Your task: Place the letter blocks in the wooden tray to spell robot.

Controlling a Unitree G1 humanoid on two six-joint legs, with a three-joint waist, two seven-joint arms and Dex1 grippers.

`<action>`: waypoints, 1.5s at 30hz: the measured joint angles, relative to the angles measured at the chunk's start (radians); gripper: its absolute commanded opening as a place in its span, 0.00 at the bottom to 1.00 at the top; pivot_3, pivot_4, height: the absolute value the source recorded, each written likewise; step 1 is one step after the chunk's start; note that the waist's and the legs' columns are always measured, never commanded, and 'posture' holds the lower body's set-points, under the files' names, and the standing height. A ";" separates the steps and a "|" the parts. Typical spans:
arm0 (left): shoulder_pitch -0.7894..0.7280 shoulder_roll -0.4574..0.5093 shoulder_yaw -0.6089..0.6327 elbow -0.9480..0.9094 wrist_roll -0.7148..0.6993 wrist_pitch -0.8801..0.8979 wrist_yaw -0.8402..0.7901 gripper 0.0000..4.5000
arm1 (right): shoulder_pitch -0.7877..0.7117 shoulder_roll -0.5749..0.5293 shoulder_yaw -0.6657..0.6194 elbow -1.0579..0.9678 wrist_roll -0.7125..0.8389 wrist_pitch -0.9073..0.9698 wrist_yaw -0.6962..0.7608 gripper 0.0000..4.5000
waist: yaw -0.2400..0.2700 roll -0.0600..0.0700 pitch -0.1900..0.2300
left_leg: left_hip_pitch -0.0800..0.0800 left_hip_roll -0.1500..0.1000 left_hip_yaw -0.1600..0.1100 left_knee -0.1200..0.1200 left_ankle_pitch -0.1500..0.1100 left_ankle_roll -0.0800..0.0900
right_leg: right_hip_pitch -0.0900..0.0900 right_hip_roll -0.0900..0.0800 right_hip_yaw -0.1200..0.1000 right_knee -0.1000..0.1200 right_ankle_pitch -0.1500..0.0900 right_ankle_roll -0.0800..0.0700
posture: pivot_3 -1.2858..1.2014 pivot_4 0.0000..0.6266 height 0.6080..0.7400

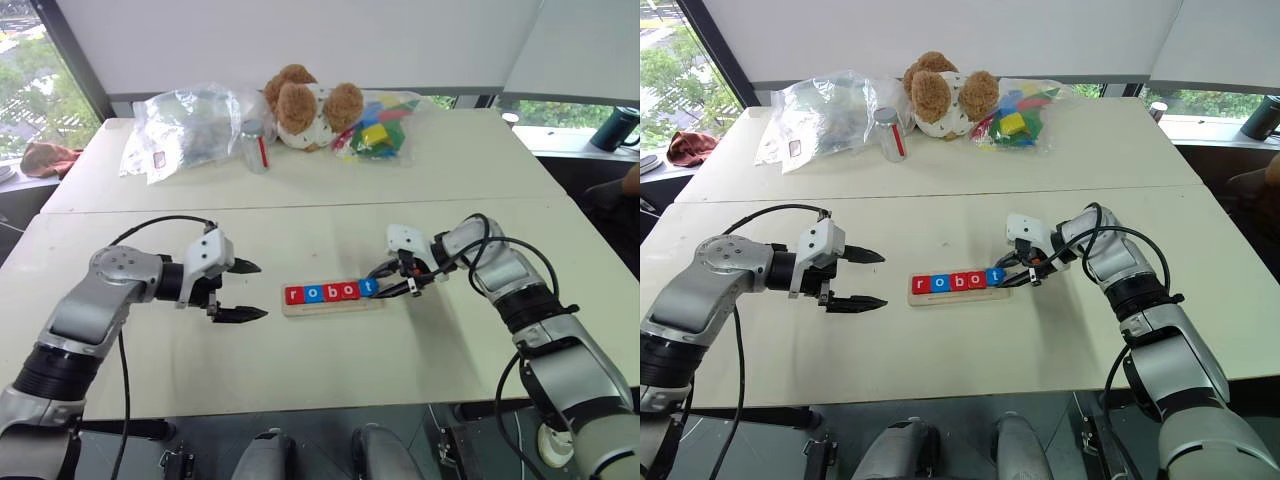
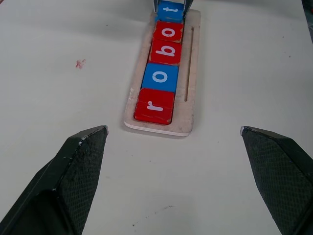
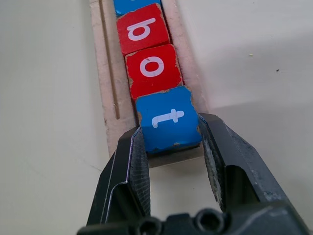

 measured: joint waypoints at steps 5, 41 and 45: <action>-0.001 -0.013 0.000 0.002 0.004 -0.002 0.010 1.00 | 0.000 0.000 0.000 -0.014 0.000 0.000 0.007 0.25 | 0.000 0.000 0.000 | 0.000 0.000 0.000 0.000 0.000 0.000 | 0.000 0.000 0.000 0.000 0.000 0.000 | 0.52 0.24 1.00; -0.025 -0.038 -0.007 0.037 0.037 -0.016 0.032 1.00 | -0.103 0.068 -0.068 0.250 -0.054 -0.117 -0.184 0.99 | -0.005 0.000 0.000 | 0.000 0.000 0.000 0.000 0.000 -0.001 | 0.000 0.000 0.000 0.000 0.000 0.000 | 0.52 0.24 1.00; -0.009 -0.038 -0.008 0.037 0.044 -0.016 0.035 1.00 | -0.103 0.066 -0.070 0.237 -0.053 -0.115 -0.151 0.99 | -0.004 0.000 0.000 | 0.000 0.000 0.000 0.000 0.000 -0.001 | 0.000 0.000 0.000 0.000 0.000 0.000 | 0.52 0.24 1.00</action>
